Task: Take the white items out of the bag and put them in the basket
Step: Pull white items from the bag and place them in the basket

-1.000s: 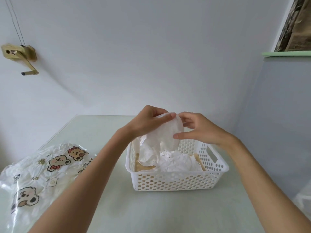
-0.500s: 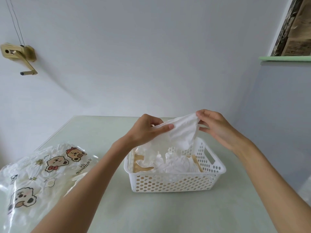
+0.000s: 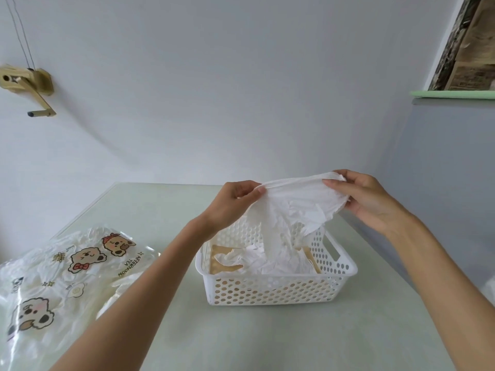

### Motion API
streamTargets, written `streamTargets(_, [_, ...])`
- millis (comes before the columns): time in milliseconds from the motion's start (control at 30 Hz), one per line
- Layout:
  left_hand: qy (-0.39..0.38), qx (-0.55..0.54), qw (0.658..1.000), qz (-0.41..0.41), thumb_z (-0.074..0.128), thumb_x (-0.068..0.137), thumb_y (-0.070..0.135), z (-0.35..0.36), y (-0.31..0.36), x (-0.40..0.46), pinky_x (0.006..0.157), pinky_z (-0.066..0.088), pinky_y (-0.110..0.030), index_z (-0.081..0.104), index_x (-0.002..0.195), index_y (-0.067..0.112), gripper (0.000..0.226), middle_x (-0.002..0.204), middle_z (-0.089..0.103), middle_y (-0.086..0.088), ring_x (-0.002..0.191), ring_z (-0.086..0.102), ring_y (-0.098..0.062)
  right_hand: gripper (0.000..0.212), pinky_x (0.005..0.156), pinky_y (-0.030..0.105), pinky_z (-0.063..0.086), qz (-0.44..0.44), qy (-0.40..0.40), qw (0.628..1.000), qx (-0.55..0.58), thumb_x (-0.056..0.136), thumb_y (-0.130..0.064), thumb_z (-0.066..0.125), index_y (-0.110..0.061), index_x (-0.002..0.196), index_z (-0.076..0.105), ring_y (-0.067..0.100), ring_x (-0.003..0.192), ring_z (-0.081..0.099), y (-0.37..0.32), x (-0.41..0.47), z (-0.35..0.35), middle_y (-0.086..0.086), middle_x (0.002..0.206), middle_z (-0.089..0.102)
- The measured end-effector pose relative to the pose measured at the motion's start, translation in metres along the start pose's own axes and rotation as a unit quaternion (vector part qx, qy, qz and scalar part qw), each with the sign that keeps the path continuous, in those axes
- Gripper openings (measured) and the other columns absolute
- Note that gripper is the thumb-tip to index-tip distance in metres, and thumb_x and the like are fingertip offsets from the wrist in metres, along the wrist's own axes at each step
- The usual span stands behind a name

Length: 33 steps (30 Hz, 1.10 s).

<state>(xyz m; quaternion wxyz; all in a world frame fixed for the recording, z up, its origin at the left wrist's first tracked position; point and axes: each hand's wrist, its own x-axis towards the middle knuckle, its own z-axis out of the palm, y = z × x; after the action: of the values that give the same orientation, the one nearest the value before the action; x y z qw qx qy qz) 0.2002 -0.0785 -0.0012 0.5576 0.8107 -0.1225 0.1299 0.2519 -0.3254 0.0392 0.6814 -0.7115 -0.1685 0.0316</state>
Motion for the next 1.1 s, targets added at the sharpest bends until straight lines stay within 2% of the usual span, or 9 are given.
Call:
streamTargets(100, [0.052,-0.024,0.998,-0.014,0.059,0.095,0.028,0.007,0.001,0.003,0.066,0.041,-0.001,0.072,0.105,0.01,0.024,0.096,0.071,0.005,0.071,0.059,0.013,0.01,0.076,0.025,0.049,0.026,-0.039,0.994,0.097,0.084,-0.013,0.063,-0.017,0.08,0.055,0.014,0.082,0.063,0.005,0.003,-0.007,-0.001,0.085,0.064])
streamTargets(233, [0.092,-0.039,0.994,-0.045,0.063,0.092,0.027,0.011,-0.001,0.003,0.074,0.048,-0.007,0.072,0.103,0.01,0.023,0.099,0.073,-0.001,0.084,0.066,-0.001,0.01,0.077,0.027,0.044,0.051,-0.034,0.986,0.153,0.084,-0.017,0.064,-0.017,0.085,0.055,0.017,0.087,0.058,0.009,0.006,-0.007,0.002,0.092,0.059])
streamTargets(300, [0.1,-0.036,0.993,-0.061,0.059,0.095,0.027,0.013,-0.002,0.002,0.073,0.047,-0.013,0.071,0.103,0.009,0.024,0.097,0.072,-0.004,0.084,0.064,-0.009,0.003,0.066,0.022,0.048,0.018,0.068,0.993,0.098,0.088,-0.013,0.064,-0.015,0.088,0.061,0.014,0.075,0.059,0.012,0.005,0.003,0.002,0.088,0.062])
streamTargets(433, [0.14,-0.058,0.985,-0.088,0.049,0.099,0.024,0.014,-0.001,-0.007,0.06,0.044,-0.009,0.066,0.102,0.008,0.024,0.085,0.068,-0.001,0.072,0.06,-0.009,0.006,0.07,0.026,0.047,-0.096,0.244,0.963,-0.056,0.088,-0.022,0.067,-0.018,0.087,0.064,0.006,0.069,0.059,0.024,0.001,0.035,-0.002,0.08,0.066])
streamTargets(567, [0.194,-0.034,0.977,-0.086,0.047,0.098,0.025,0.003,-0.004,-0.022,0.063,0.045,-0.024,0.064,0.099,0.009,0.023,0.079,0.066,-0.001,0.072,0.06,-0.017,0.011,0.056,0.024,0.04,-0.226,0.274,0.922,-0.158,0.094,-0.025,0.058,-0.015,0.092,0.055,0.003,0.05,0.048,0.029,-0.009,0.068,-0.011,0.06,0.054])
streamTargets(667, [0.213,0.118,0.969,-0.044,0.046,0.099,0.03,-0.008,-0.01,-0.028,0.069,0.047,-0.033,0.062,0.096,0.018,0.021,0.079,0.067,0.003,0.075,0.062,-0.019,0.011,0.05,0.03,0.032,-0.265,0.221,0.911,-0.225,0.097,-0.022,0.051,-0.011,0.096,0.048,0.014,0.043,0.034,0.041,-0.013,0.073,-0.008,0.043,0.043])
streamTargets(800, [0.064,0.343,0.931,-0.104,0.045,0.098,0.03,-0.011,-0.024,-0.012,0.077,0.048,-0.033,0.065,0.106,0.022,0.023,0.101,0.068,-0.004,0.09,0.061,-0.027,0.008,0.053,0.031,0.036,-0.13,0.122,0.892,-0.415,0.096,-0.028,0.052,-0.02,0.096,0.05,0.02,0.055,0.049,0.074,-0.006,0.047,-0.003,0.059,0.056])
streamTargets(933, [-0.124,0.509,0.844,-0.119,0.048,0.098,0.031,0.01,-0.043,0.01,0.083,0.048,-0.034,0.066,0.114,0.016,0.028,0.115,0.066,-0.007,0.102,0.061,-0.029,0.014,0.068,0.029,0.042,0.033,-0.039,0.791,-0.61,0.097,-0.025,0.049,-0.017,0.106,0.056,0.023,0.088,0.06,0.089,0.003,0.035,0.002,0.102,0.063])
streamTargets(1100, [-0.197,0.618,0.758,-0.072,0.053,0.098,0.031,0.031,-0.051,0.025,0.076,0.039,-0.027,0.06,0.121,0.014,0.029,0.119,0.063,-0.004,0.107,0.061,-0.023,0.022,0.07,0.029,0.032,0.011,-0.113,0.662,-0.741,0.096,-0.011,0.045,-0.01,0.118,0.049,0.026,0.096,0.056,0.096,0.017,0.049,0.007,0.115,0.058])
